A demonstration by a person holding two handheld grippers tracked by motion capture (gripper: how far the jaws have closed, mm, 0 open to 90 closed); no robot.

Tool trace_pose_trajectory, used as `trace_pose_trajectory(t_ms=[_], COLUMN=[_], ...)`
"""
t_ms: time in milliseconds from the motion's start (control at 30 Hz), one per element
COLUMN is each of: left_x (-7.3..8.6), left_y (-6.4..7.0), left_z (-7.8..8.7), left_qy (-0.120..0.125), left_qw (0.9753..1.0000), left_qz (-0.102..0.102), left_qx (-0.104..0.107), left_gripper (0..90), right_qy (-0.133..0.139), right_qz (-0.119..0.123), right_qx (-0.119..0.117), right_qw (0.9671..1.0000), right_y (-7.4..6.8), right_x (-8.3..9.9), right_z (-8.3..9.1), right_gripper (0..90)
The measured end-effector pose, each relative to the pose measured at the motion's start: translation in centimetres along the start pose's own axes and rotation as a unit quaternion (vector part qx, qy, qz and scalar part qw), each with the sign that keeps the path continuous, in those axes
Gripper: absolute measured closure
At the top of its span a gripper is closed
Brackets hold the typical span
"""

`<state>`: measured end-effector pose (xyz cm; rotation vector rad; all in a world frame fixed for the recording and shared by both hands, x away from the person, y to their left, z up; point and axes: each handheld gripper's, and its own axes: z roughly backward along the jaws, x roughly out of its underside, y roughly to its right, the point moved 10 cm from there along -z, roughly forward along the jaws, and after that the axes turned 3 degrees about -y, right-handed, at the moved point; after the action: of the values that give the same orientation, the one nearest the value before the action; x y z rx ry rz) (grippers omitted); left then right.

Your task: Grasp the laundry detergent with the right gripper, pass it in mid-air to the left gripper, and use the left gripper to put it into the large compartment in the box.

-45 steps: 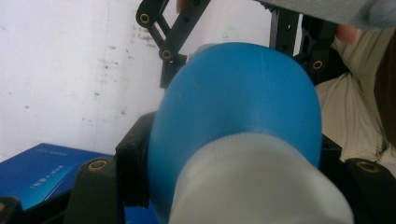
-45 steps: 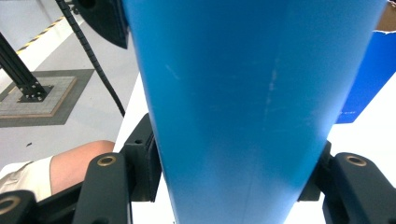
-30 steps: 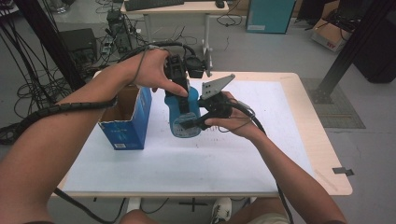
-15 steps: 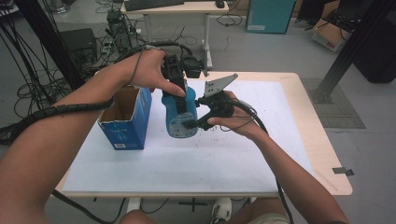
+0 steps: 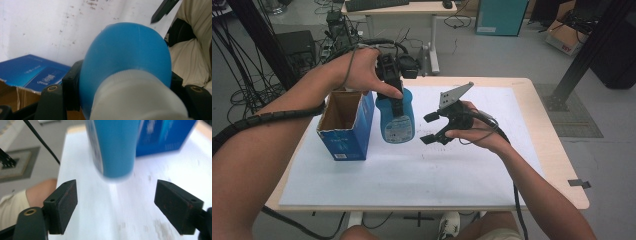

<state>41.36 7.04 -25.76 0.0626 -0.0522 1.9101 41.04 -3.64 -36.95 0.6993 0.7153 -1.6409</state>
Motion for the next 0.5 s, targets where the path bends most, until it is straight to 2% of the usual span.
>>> trace_pose_trajectory(t_ms=[67,200,267,333,367,500], left_x=[0.3,1.0,1.3,1.7,1.7,2.1], left_y=[-0.2,-0.8,-1.0,-1.3,-1.3,-2.0], left_z=[0.1,0.5,0.8,1.1,1.4,2.6], left_qy=[-0.004,-0.01,-0.014,-0.015,-0.004,0.001], left_qw=[0.9999,0.9992,0.9986,0.9973,0.9955,0.9925], left_qz=[0.012,0.038,0.051,0.072,0.095,0.122], left_qx=[-0.001,-0.001,0.002,0.0,-0.001,-0.011], left_gripper=[36.0,36.0,36.1,36.1,36.1,36.1], right_qy=[-0.025,-0.029,-0.033,-0.044,-0.05,-0.074], right_qz=[0.002,-0.03,-0.04,-0.045,-0.052,-0.063], right_qx=[0.028,0.029,0.04,0.043,0.046,0.047], right_qw=[0.9993,0.9987,0.9978,0.9971,0.9963,0.9941], right_y=[0.5,0.7,0.9,1.0,1.0,1.0], right_x=[1.0,2.3,3.0,3.7,4.1,5.4], right_z=[0.4,1.1,1.6,2.2,2.4,3.6], right_gripper=[12.3,8.2,5.3,5.7,5.7,5.4])
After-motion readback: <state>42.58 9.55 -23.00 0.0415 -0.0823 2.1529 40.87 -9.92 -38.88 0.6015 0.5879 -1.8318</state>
